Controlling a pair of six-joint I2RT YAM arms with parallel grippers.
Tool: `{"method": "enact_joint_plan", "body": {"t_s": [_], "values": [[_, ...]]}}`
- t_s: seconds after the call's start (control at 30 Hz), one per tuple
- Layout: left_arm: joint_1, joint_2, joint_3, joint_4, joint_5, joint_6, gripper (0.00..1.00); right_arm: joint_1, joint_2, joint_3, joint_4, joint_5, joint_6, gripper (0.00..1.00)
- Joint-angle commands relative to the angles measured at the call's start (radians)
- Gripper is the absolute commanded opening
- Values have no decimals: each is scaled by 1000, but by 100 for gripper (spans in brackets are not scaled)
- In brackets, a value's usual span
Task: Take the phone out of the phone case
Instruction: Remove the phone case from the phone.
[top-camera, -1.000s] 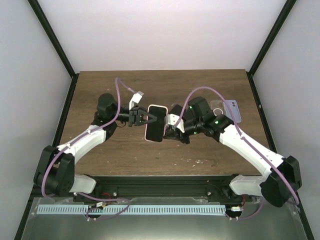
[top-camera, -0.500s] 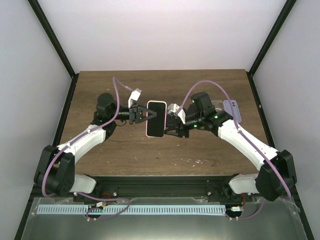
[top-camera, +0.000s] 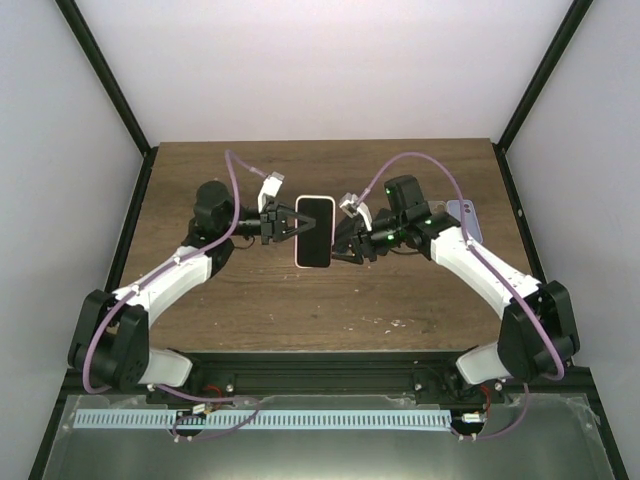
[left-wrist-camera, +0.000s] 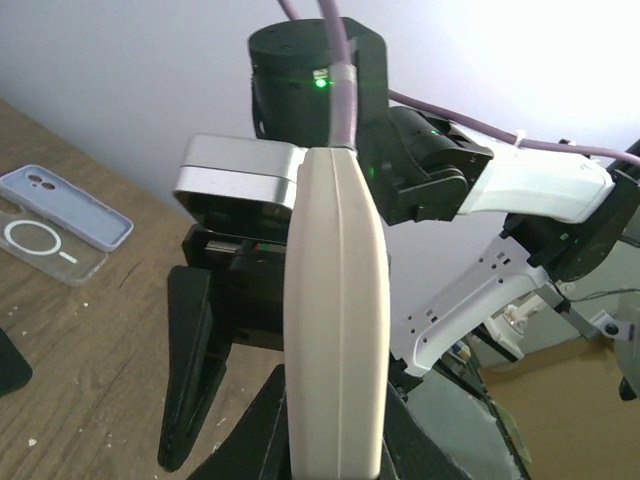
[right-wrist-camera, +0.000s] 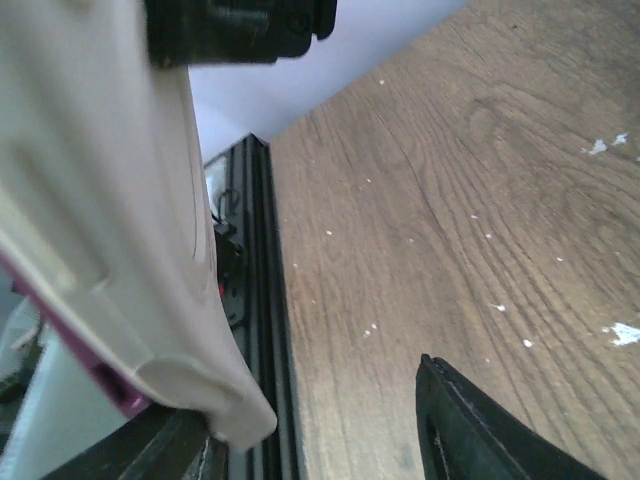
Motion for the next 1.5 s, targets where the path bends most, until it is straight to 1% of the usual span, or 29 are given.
{"method": "enact_joint_plan", "body": {"t_s": [0.0,0.07,0.13,0.2,0.23,0.27,0.3,0.33,0.4,0.43,0.5,0.53,0.6,0.73,0.83,0.93,1.03,1.13,1.2,1.27,1.33,1.47], "values": [[-114,7,18,-123,129,47,0,-1,-3,82,340,-141,141,53],[-121,16,19,-130,126,49,0,-1,-10,70,389,-202,169,55],[-128,26,22,-137,123,52,0,1,-17,63,429,-231,198,55],[-133,34,23,-143,118,53,0,0,-22,59,453,-237,221,53],[-134,36,25,-147,117,57,0,1,-25,58,460,-239,228,50],[-135,38,26,-154,113,62,0,1,-26,55,467,-240,235,45],[-134,40,29,-167,104,70,0,1,-28,47,476,-243,243,36],[-134,40,32,-193,90,88,0,1,-32,34,483,-244,252,24],[-134,36,48,-298,36,154,0,1,-46,2,490,-248,264,7],[-130,33,58,-363,0,191,0,1,-58,-17,486,-247,264,2],[-120,29,64,-431,-69,225,5,2,-88,-55,457,-239,251,1],[-113,25,63,-441,-100,225,10,1,-100,-70,425,-233,235,1],[-102,16,58,-463,-171,222,24,-1,-126,-95,356,-209,202,1],[-95,-31,63,-520,-327,243,44,-2,-156,-119,212,-82,173,1],[-101,-90,79,-610,-487,302,52,-2,-164,-137,129,9,196,1],[-128,-154,96,-733,-680,355,54,-2,-174,-152,73,94,230,1],[-183,-216,79,-809,-870,362,54,-2,-177,-148,14,209,282,1],[-259,-257,32,-837,-977,341,52,-2,-170,-139,-60,316,339,1],[-320,-281,-8,-846,-1045,325,51,-2,-155,-138,-112,354,370,1],[-393,-300,-30,-859,-1134,319,51,-2,-144,-146,-152,368,401,1],[-464,-314,-47,-875,-1232,307,51,-2,-131,-157,-186,347,442,1],[-583,-328,-79,-890,-1352,284,50,-2,-103,-184,-200,283,519,1]]}}
